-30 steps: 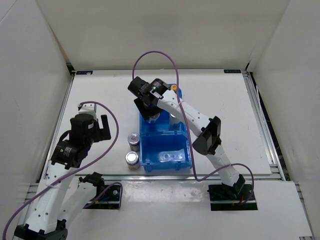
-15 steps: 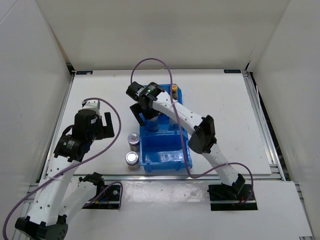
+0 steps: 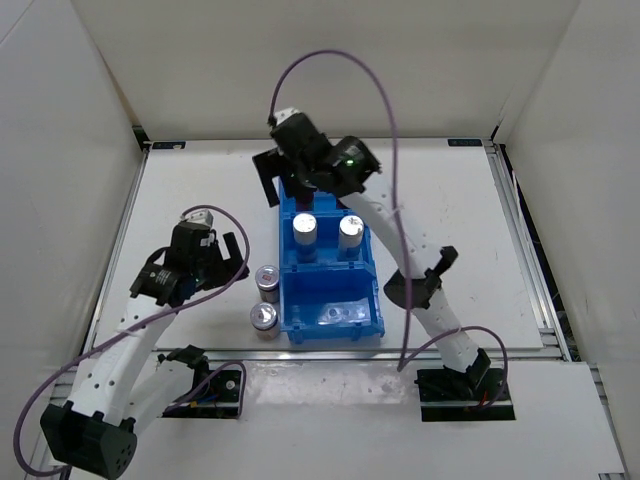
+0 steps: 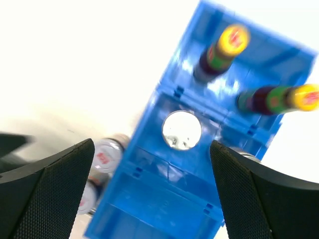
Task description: Organize the condiment bottles
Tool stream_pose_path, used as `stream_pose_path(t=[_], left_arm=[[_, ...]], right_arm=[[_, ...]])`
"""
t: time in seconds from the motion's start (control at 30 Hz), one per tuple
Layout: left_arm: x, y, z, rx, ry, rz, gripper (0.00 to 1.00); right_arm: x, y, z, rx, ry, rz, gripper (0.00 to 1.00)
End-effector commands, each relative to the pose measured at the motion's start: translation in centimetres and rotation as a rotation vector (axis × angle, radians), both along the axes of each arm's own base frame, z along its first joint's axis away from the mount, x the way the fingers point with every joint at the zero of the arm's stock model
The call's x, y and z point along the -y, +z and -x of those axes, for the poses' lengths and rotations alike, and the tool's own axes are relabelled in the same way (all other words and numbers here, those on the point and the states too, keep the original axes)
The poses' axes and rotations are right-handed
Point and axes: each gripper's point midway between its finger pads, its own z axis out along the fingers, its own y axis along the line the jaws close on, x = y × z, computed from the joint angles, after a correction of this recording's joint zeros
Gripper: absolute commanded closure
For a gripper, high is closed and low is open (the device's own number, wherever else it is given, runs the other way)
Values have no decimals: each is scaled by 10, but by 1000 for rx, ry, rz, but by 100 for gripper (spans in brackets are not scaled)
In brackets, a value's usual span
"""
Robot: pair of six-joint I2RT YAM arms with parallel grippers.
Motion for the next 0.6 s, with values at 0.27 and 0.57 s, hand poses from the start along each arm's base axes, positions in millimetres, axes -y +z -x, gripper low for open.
stream_pose_path(t=[0.27, 0.57], left_arm=[[23, 9, -34, 43, -81, 38, 0], [57, 38, -49, 235, -565, -103, 0]], right_arm=[[110, 45, 41, -26, -102, 155, 0], [146, 37, 54, -67, -134, 248, 0]])
